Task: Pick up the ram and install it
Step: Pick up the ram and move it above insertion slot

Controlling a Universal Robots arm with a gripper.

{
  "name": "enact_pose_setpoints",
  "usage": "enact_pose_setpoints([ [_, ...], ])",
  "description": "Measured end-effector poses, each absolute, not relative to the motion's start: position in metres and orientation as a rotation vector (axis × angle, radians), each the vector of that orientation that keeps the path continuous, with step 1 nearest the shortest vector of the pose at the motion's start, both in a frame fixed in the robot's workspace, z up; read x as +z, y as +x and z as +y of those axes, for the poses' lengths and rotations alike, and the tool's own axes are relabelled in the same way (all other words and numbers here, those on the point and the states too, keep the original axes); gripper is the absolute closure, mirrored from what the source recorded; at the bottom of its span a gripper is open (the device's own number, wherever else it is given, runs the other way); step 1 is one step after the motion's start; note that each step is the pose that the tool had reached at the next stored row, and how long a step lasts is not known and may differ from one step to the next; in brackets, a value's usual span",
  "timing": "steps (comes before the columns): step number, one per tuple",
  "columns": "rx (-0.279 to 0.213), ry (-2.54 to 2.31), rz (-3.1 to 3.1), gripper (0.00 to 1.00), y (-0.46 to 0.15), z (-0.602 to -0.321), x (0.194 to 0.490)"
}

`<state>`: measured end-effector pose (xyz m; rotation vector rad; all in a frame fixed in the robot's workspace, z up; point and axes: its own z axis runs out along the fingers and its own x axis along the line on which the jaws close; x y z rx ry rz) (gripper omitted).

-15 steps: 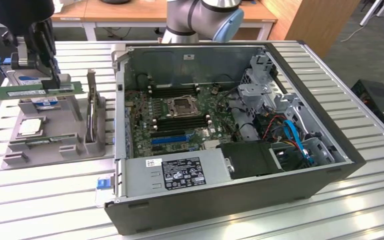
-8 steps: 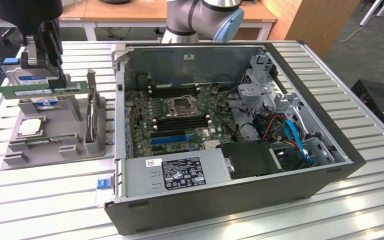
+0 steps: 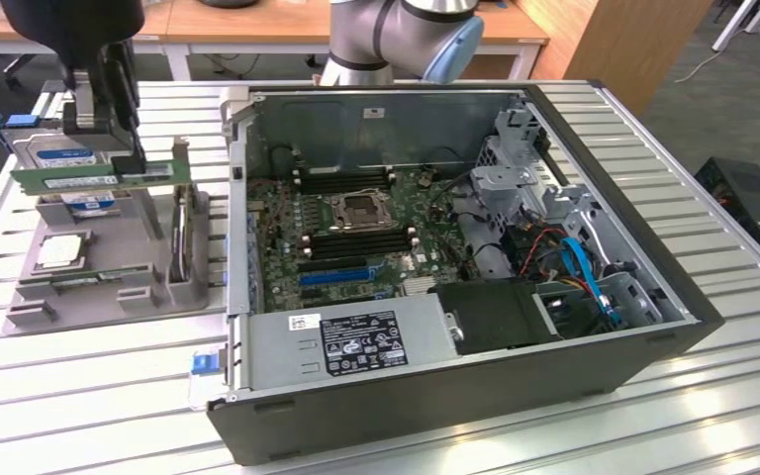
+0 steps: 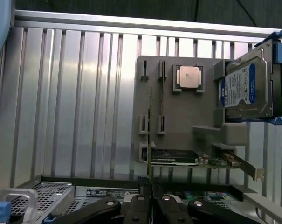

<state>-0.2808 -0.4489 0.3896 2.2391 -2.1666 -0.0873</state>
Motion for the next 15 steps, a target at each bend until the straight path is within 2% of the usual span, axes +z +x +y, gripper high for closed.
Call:
enact_pose_setpoints([
  [15,-0.091,2.237,-2.165,0.87,-0.256,-0.449,0.39],
])
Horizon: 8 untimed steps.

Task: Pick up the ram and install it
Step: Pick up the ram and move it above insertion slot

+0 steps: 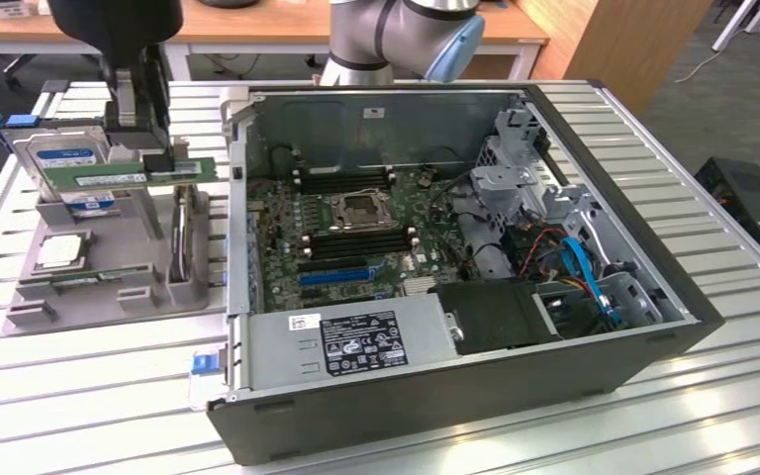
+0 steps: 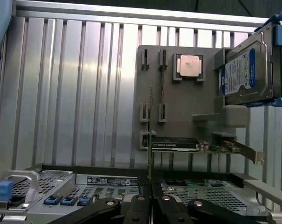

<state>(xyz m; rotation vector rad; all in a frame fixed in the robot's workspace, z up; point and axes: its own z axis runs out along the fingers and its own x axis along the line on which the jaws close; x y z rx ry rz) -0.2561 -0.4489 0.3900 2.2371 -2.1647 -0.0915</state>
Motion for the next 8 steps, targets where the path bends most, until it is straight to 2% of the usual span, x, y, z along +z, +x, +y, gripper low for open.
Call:
enact_pose_setpoints([
  [8,-0.094,2.236,-2.164,0.87,-0.241,-0.449,0.39],
])
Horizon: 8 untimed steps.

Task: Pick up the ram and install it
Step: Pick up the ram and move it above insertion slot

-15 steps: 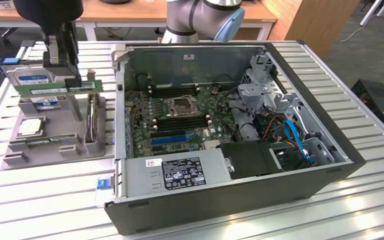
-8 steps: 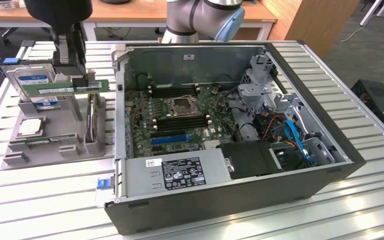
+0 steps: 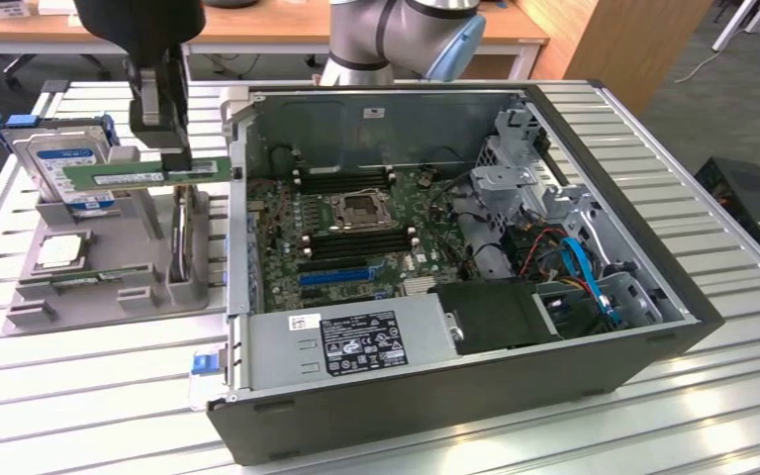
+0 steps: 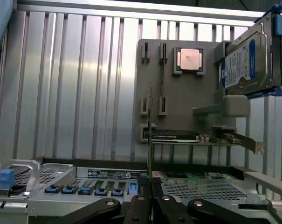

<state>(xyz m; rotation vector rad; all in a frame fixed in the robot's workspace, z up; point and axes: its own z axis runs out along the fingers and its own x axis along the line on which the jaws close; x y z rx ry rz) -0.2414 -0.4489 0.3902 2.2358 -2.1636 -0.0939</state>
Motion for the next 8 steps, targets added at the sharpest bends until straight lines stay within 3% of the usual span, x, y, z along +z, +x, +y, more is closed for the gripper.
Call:
enact_pose_setpoints([
  [8,-0.096,2.235,-2.163,0.87,-0.226,-0.449,0.39],
])
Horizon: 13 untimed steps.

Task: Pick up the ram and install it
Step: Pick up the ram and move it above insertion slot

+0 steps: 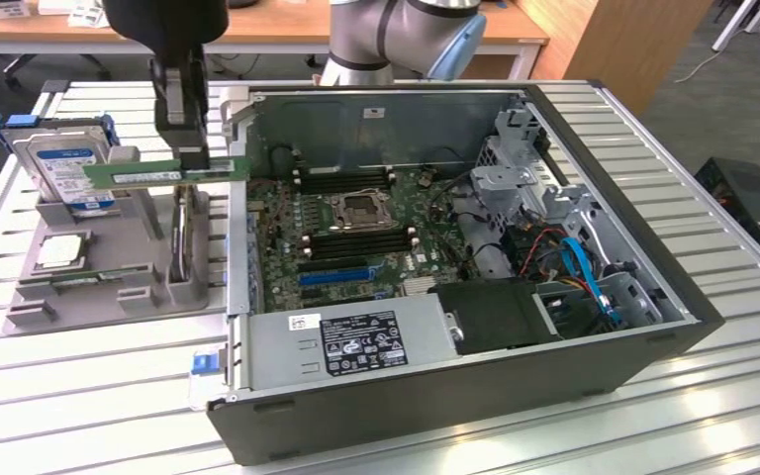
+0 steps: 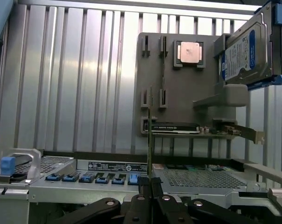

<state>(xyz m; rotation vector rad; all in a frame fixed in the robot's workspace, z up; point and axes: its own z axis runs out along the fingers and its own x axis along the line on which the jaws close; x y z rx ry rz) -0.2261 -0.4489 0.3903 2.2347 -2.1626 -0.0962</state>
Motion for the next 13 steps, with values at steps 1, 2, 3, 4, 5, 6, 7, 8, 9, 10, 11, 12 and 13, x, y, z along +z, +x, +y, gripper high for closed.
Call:
enact_pose_setpoints([
  [1,-0.096,2.234,-2.162,0.87,-0.224,-0.449,0.39],
  [2,-0.097,2.234,-2.162,0.87,-0.222,-0.449,0.39],
  [3,-0.097,2.234,-2.162,0.87,-0.22,-0.449,0.39],
  [4,-0.097,2.234,-2.162,0.87,-0.218,-0.449,0.39],
  [5,-0.098,2.234,-2.162,0.87,-0.216,-0.449,0.39],
  [6,-0.098,2.234,-2.162,0.87,-0.214,-0.449,0.39],
  [7,-0.098,2.234,-2.162,0.87,-0.212,-0.449,0.39],
  [8,-0.098,2.234,-2.162,0.87,-0.209,-0.449,0.39],
  [9,-0.099,2.234,-2.162,0.87,-0.207,-0.449,0.39],
  [10,-0.099,2.233,-2.161,0.87,-0.205,-0.449,0.39],
  [11,-0.099,2.233,-2.161,0.87,-0.203,-0.449,0.39],
  [12,-0.099,2.233,-2.161,0.87,-0.2,-0.449,0.39],
  [13,-0.099,2.233,-2.161,0.87,-0.198,-0.449,0.39],
])
